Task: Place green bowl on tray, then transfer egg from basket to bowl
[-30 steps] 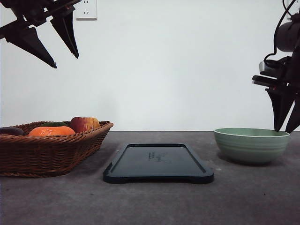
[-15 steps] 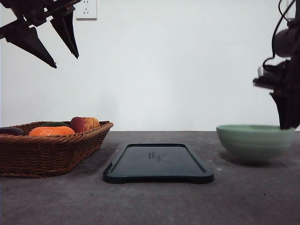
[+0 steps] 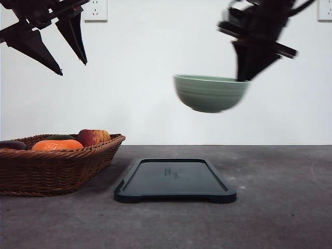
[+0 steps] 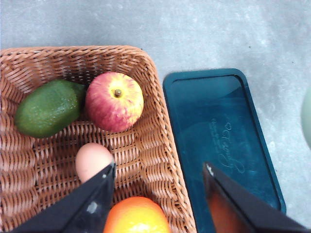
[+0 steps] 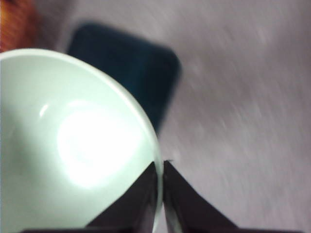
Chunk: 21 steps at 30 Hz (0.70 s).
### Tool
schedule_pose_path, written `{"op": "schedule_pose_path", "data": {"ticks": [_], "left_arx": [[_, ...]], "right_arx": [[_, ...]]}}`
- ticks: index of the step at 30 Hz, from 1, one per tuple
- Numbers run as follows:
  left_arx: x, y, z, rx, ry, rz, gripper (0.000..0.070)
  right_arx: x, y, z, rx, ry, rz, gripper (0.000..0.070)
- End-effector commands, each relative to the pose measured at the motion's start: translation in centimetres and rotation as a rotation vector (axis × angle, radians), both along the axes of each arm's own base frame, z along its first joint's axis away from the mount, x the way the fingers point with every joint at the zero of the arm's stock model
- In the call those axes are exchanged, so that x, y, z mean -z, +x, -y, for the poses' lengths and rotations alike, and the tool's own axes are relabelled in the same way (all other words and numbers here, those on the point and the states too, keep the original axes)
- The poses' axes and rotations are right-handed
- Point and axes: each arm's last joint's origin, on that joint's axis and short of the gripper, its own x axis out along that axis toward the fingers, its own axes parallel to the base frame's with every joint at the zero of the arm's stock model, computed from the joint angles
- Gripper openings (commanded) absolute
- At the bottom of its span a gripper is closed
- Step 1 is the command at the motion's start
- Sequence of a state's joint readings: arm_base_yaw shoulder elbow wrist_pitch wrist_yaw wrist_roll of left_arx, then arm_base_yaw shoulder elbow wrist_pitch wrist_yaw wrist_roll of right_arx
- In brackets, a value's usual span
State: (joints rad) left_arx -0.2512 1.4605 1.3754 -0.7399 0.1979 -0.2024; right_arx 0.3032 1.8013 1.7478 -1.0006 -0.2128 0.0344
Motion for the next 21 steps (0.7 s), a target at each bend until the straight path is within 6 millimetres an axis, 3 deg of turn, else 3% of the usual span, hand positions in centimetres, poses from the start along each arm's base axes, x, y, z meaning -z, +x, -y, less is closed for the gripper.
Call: {"op": "schedule_pose_path", "data": {"ticks": [1, 21], "left_arx": [[-0.6, 0.4, 0.1, -0.005, 0.016, 0.032, 0.0346], [-0.7, 0.6, -0.2, -0.092, 0.100, 0.069, 0.0347]], "right_arx": [[0.4, 0.8, -1.0, -0.001, 0.003, 0.006, 0.0000], [9.1, 3.3, -6.8, -0.099, -0.058, -0.162, 0.0000]]}}
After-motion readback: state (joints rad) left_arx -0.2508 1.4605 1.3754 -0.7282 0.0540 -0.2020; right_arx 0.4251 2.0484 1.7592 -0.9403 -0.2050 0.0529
